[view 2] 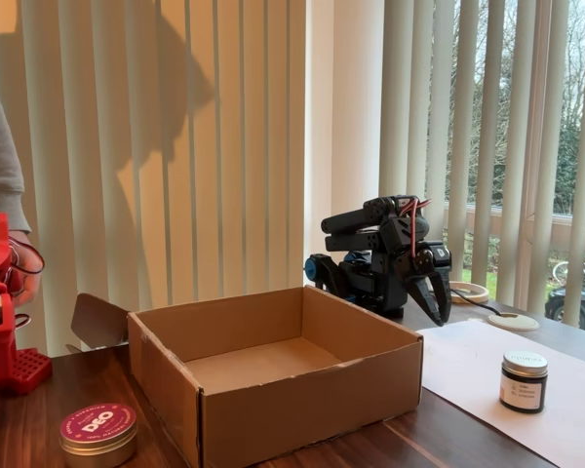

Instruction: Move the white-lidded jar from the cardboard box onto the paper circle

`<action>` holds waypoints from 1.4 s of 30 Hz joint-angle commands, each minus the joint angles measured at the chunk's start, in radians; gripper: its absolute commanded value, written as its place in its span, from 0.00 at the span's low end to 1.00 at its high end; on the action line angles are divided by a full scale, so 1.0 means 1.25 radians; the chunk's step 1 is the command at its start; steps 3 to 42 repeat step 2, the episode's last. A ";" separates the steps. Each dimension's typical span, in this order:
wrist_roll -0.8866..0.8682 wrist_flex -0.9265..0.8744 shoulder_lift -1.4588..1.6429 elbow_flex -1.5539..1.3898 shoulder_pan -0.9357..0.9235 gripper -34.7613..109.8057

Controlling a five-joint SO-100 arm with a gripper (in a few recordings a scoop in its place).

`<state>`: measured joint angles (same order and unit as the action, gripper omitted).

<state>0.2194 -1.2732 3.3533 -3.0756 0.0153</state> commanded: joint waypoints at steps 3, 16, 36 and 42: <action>0.018 -0.042 0.050 0.042 0.009 0.24; 0.018 -0.042 0.050 0.042 0.009 0.24; 0.018 -0.042 0.050 0.042 0.009 0.24; 0.018 -0.042 0.050 0.042 0.009 0.24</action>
